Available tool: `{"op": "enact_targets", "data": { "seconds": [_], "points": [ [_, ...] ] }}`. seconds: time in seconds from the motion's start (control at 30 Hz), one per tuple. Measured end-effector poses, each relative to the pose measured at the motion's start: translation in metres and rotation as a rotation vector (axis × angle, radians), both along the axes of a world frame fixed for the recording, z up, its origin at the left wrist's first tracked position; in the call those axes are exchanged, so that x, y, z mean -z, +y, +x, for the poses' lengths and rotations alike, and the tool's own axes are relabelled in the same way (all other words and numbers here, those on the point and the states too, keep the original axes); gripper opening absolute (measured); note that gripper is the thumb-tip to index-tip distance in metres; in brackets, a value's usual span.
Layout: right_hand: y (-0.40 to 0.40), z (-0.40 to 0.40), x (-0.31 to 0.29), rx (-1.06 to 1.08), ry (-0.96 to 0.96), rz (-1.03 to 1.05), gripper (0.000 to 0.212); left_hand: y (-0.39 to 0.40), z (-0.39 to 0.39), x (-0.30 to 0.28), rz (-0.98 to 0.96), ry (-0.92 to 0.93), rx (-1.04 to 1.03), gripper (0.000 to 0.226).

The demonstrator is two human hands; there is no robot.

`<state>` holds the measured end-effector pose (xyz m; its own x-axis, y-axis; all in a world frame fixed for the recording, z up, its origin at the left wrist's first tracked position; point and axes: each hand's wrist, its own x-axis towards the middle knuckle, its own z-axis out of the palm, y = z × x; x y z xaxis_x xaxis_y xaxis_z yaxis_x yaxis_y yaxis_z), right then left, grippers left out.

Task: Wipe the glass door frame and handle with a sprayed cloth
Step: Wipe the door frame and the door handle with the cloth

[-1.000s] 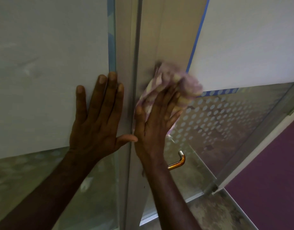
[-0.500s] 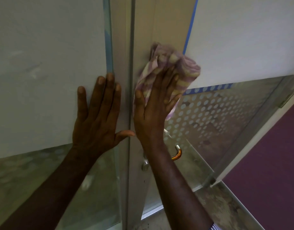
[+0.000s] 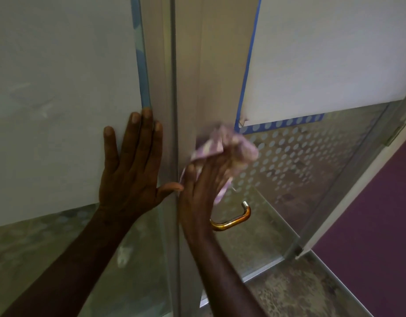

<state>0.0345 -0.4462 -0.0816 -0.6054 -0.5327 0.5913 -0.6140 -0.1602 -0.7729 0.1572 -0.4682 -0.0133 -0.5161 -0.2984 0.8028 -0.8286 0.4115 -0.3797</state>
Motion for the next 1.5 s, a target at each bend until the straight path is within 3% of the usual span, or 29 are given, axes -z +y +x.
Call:
{"op": "enact_targets", "data": {
  "seconds": [0.1, 0.17, 0.27, 0.4, 0.5, 0.73, 1.03, 1.23, 1.5],
  "points": [
    [-0.001, -0.021, -0.038, -0.036, 0.257, -0.091, 0.071, 0.000, -0.001, 0.000, 0.010, 0.008, 0.005, 0.106],
    [0.003, -0.021, -0.031, -0.041, 0.308, -0.063, 0.072, 0.000, -0.001, 0.000, 0.011, 0.012, 0.005, 0.107],
    [0.021, -0.006, 0.018, -0.073, 0.215, 0.065, 0.069, 0.001, -0.001, 0.000, 0.016, 0.013, 0.009, 0.105],
    [0.036, -0.001, 0.056, -0.125, 0.194, 0.199, 0.088, 0.001, 0.000, 0.000, 0.020, 0.012, 0.001, 0.105],
    [0.035, -0.011, 0.037, -0.075, 0.291, 0.149, 0.102, 0.000, 0.000, 0.001, 0.009, 0.023, 0.017, 0.101],
    [0.024, -0.030, -0.018, -0.047, 0.313, 0.079, 0.099, 0.020, -0.002, 0.040, 0.128, 0.059, 0.252, 0.084],
    [0.034, -0.035, 0.018, -0.031, 0.397, 0.208, 0.091, 0.025, 0.002, 0.144, 0.231, 0.030, 0.103, 0.099],
    [0.037, -0.039, 0.050, -0.079, 0.376, 0.198, 0.088, 0.003, 0.002, 0.163, 0.101, -0.018, 0.037, 0.085],
    [0.012, -0.037, 0.021, 0.002, 0.329, 0.006, 0.093, 0.000, -0.002, 0.167, 0.027, 0.004, 0.004, 0.083]
  ]
}}
